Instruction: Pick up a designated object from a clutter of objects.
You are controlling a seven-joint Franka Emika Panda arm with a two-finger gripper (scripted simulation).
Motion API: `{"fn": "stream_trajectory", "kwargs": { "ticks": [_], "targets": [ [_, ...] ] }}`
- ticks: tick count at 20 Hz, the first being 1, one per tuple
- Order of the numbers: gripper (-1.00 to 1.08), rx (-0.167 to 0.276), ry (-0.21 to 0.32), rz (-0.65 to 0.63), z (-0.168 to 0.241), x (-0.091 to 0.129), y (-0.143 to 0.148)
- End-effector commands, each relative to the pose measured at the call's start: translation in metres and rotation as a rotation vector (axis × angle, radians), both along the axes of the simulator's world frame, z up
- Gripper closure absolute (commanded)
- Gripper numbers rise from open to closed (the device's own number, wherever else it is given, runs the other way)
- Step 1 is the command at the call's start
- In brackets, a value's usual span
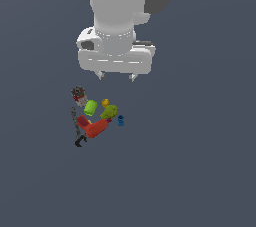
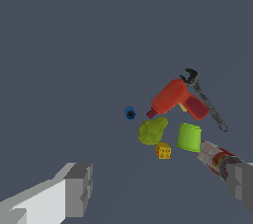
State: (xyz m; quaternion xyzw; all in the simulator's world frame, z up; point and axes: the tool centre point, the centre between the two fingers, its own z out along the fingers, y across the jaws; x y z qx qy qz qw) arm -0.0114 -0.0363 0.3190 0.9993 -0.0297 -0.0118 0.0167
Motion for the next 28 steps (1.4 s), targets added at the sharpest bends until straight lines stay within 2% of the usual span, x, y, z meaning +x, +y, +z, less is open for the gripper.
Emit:
{"fn": "stream_trajectory", "kwargs": {
  "ticks": [1,7,13,21,28],
  "targets": [
    [-0.92,-0.002,0.001,0.0,0.0,0.0,-0.001],
    [-0.92,0.001,-0.001,-0.006,-0.012,0.003,0.0],
    [-0.92,0.007,-0.005,-0.024,-0.043,0.008,0.001],
    [-0.92,0.019,-0.013,-0.067,-0.114,0.013,0.001],
    [-0.92,0.027,-0.021,-0.111,-0.177,0.008,0.001]
  ]
}}
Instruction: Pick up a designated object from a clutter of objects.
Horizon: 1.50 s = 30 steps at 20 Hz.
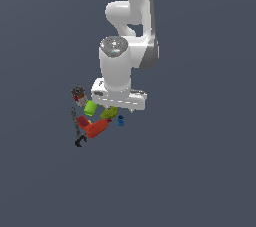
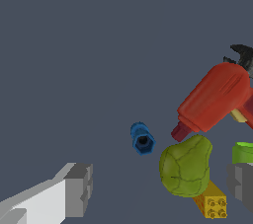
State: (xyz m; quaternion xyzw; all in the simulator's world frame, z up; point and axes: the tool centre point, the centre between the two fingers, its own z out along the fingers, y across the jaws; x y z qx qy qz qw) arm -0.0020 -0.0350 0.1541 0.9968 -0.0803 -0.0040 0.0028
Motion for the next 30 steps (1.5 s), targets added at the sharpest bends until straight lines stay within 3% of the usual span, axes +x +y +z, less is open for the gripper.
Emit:
{"fn": "stream_trajectory", "kwargs": {
  "ticks": [1,30],
  "targets": [
    [-0.92,0.002,-0.004,-0.014,-0.019,-0.003,0.0],
    [-0.92,0.005,-0.009,-0.047,-0.107,-0.013,-0.001]
  ]
}}
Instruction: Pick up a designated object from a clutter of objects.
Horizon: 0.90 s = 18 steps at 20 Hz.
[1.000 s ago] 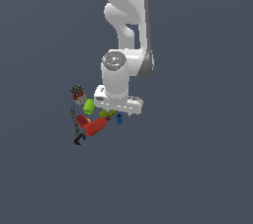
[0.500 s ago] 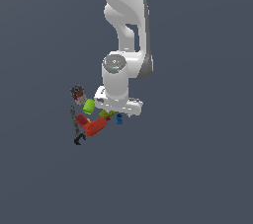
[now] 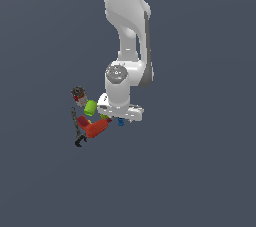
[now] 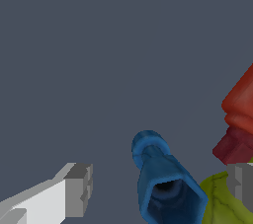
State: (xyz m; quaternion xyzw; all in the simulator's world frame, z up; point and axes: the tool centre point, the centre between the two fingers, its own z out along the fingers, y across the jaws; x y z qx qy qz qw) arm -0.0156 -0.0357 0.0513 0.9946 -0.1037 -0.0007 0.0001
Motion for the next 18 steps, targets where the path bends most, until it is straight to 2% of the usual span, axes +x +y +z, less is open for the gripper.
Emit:
{"fn": "stream_trajectory", "kwargs": {
  "ticks": [1,4,5,18],
  "targets": [
    [-0.92,0.0,-0.001,0.0,-0.0063,0.0005,-0.0001],
    [-0.92,0.0,-0.001,0.0,-0.0086,0.0008,-0.0001],
    [1.08,0.0,-0.001,0.0,-0.0086,0.0008,-0.0001],
    [1.08,0.0,-0.002,0.0,-0.006,0.001,-0.0004]
  ]
}}
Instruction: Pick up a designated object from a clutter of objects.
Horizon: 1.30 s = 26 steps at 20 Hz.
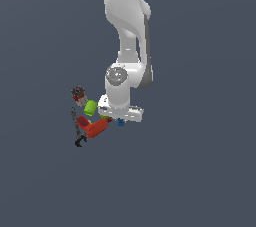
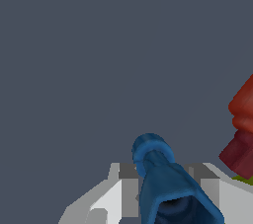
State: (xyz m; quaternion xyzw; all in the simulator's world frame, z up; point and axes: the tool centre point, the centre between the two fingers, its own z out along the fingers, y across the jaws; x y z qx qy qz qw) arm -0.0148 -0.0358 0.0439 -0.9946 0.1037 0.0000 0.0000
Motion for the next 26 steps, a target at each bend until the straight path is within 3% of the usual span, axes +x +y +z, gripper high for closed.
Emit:
{"fn": "stream_trajectory", "kwargs": {
  "ticks": [1,12,26],
  "targets": [
    [1.08,0.0,-0.001,0.0,0.003,0.0,-0.001],
    [1.08,0.0,-0.001,0.0,0.058,-0.001,-0.01],
    [1.08,0.0,0.0,0.0,0.198,-0.002,-0.036]
  ]
}}
